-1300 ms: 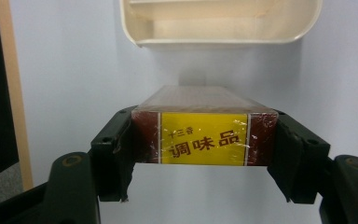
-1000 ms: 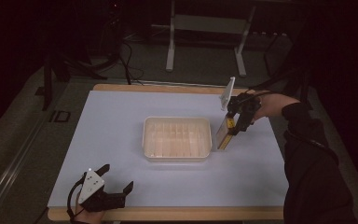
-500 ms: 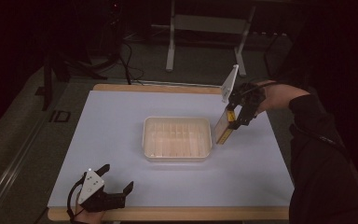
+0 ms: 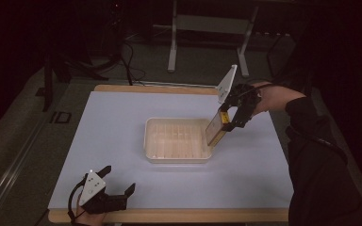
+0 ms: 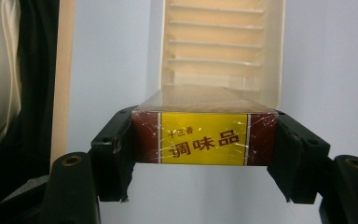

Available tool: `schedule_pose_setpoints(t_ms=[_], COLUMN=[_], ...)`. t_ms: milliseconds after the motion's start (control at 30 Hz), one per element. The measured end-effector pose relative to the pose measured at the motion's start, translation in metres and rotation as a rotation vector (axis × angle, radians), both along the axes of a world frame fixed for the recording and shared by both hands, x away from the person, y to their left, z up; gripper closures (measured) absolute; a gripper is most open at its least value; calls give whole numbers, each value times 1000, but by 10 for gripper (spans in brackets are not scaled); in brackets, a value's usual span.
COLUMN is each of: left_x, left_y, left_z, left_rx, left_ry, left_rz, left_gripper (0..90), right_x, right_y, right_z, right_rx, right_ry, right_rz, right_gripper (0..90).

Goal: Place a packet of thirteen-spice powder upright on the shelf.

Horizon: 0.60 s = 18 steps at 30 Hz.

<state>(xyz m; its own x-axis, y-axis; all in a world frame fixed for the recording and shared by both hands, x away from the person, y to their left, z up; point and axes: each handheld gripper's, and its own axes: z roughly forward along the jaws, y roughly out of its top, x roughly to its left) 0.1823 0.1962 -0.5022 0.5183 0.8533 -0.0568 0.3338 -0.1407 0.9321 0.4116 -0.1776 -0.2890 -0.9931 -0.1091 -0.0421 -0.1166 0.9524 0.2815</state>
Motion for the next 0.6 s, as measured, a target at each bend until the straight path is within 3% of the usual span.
schedule_pose_setpoints(t_ms=[267, 433, 600], left_x=[0, 0, 0], left_y=[-1, -1, -1], left_z=[0, 0, 0], left_rx=[1, 4, 3], left_ry=[0, 2, 1], left_rz=[-6, -10, -9], left_gripper=[0, 0, 0], right_x=[1, 3, 1], right_y=[13, 25, 37], right_z=[-3, -8, -13], right_rx=[49, 41, 45], right_ry=[9, 41, 39], right_rz=[23, 13, 33], right_gripper=[319, 318, 318])
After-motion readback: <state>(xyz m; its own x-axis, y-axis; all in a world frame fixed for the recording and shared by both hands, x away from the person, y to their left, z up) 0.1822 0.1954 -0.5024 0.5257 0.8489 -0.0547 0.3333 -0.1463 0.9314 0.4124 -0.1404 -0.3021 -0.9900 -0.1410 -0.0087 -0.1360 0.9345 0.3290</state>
